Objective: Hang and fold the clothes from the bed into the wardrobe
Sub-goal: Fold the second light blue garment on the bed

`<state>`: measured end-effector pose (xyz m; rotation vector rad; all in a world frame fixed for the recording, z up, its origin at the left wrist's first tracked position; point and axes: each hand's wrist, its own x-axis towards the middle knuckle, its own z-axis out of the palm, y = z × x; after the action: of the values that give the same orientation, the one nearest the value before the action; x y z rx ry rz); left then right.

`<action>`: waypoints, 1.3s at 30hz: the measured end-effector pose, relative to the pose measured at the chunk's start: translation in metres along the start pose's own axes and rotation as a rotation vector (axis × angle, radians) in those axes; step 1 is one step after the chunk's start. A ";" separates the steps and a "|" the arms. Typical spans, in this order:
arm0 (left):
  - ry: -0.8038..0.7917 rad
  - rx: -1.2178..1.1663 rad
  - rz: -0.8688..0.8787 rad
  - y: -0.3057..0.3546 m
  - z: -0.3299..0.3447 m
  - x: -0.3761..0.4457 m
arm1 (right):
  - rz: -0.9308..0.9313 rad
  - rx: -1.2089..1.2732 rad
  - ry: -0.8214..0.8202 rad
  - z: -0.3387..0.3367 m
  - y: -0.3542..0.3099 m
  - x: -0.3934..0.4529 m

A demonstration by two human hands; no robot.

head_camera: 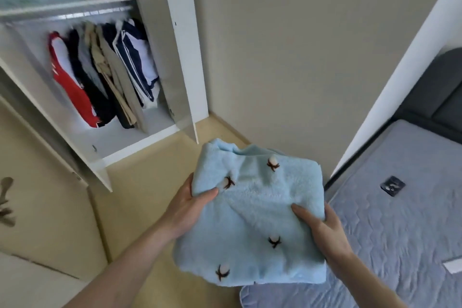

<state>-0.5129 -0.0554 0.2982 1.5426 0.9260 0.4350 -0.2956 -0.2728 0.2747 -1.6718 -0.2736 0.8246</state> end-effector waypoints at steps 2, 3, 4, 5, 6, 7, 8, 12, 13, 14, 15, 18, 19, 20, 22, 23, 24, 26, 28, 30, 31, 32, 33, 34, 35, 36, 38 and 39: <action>0.061 -0.017 0.014 0.011 -0.026 0.020 | -0.023 -0.025 -0.052 0.029 -0.024 0.027; 0.091 -0.027 0.015 0.016 -0.039 0.029 | -0.036 -0.038 -0.077 0.043 -0.036 0.041; 0.122 -0.045 0.012 0.021 -0.052 0.038 | -0.051 -0.048 -0.104 0.057 -0.048 0.054; 0.157 -0.062 0.016 0.026 -0.064 0.048 | -0.068 -0.054 -0.138 0.072 -0.060 0.068; 0.196 -0.066 0.024 0.032 -0.076 0.057 | -0.083 -0.064 -0.175 0.086 -0.073 0.081; 0.241 -0.062 0.038 0.040 -0.088 0.065 | -0.099 -0.077 -0.216 0.101 -0.086 0.095; 0.284 -0.056 0.052 0.048 -0.100 0.072 | -0.116 -0.089 -0.259 0.116 -0.100 0.108; 0.430 -0.042 0.083 0.075 -0.150 0.093 | -0.178 -0.124 -0.417 0.178 -0.153 0.151; 0.466 -0.039 0.088 0.081 -0.164 0.098 | -0.194 -0.129 -0.455 0.194 -0.167 0.159; 0.501 -0.045 0.094 0.086 -0.178 0.102 | -0.211 -0.138 -0.495 0.210 -0.180 0.168; 0.533 -0.046 0.100 0.091 -0.192 0.107 | -0.229 -0.145 -0.531 0.227 -0.192 0.177; 0.613 -0.062 0.122 0.105 -0.235 0.126 | -0.276 -0.143 -0.595 0.279 -0.225 0.203; 0.634 -0.070 0.130 0.109 -0.249 0.134 | -0.284 -0.139 -0.611 0.296 -0.235 0.212; 0.658 -0.080 0.134 0.112 -0.263 0.142 | -0.289 -0.140 -0.622 0.314 -0.244 0.221; 0.694 -0.099 0.146 0.121 -0.289 0.161 | -0.302 -0.149 -0.632 0.349 -0.263 0.240; 0.709 -0.102 0.150 0.126 -0.303 0.172 | -0.310 -0.146 -0.634 0.367 -0.272 0.250; 0.719 -0.104 0.152 0.130 -0.318 0.184 | -0.316 -0.143 -0.637 0.385 -0.281 0.260; 0.730 -0.107 0.157 0.140 -0.349 0.209 | -0.329 -0.135 -0.649 0.420 -0.302 0.279; 0.736 -0.116 0.157 0.152 -0.381 0.237 | -0.338 -0.118 -0.655 0.456 -0.324 0.298; 0.738 -0.129 0.169 0.165 -0.413 0.266 | -0.351 -0.118 -0.646 0.492 -0.346 0.317; 0.734 -0.140 0.180 0.172 -0.429 0.280 | -0.359 -0.118 -0.641 0.509 -0.356 0.327; 0.729 -0.142 0.193 0.178 -0.445 0.295 | -0.367 -0.115 -0.636 0.526 -0.366 0.337; 0.727 -0.131 0.203 0.184 -0.460 0.310 | -0.374 -0.108 -0.631 0.543 -0.375 0.345; 0.723 -0.117 0.208 0.189 -0.475 0.325 | -0.380 -0.097 -0.628 0.558 -0.383 0.354; 0.722 -0.109 0.208 0.193 -0.490 0.339 | -0.383 -0.087 -0.622 0.573 -0.391 0.363; 0.719 -0.105 0.206 0.196 -0.505 0.354 | -0.385 -0.080 -0.618 0.587 -0.398 0.372; 0.709 -0.092 0.190 0.203 -0.529 0.381 | -0.383 -0.063 -0.599 0.612 -0.410 0.390; 0.701 -0.083 0.183 0.207 -0.540 0.396 | -0.385 -0.054 -0.585 0.623 -0.417 0.400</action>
<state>-0.6031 0.6051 0.5147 1.4168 1.2756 1.1794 -0.3060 0.5529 0.4777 -1.3308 -0.9953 0.9967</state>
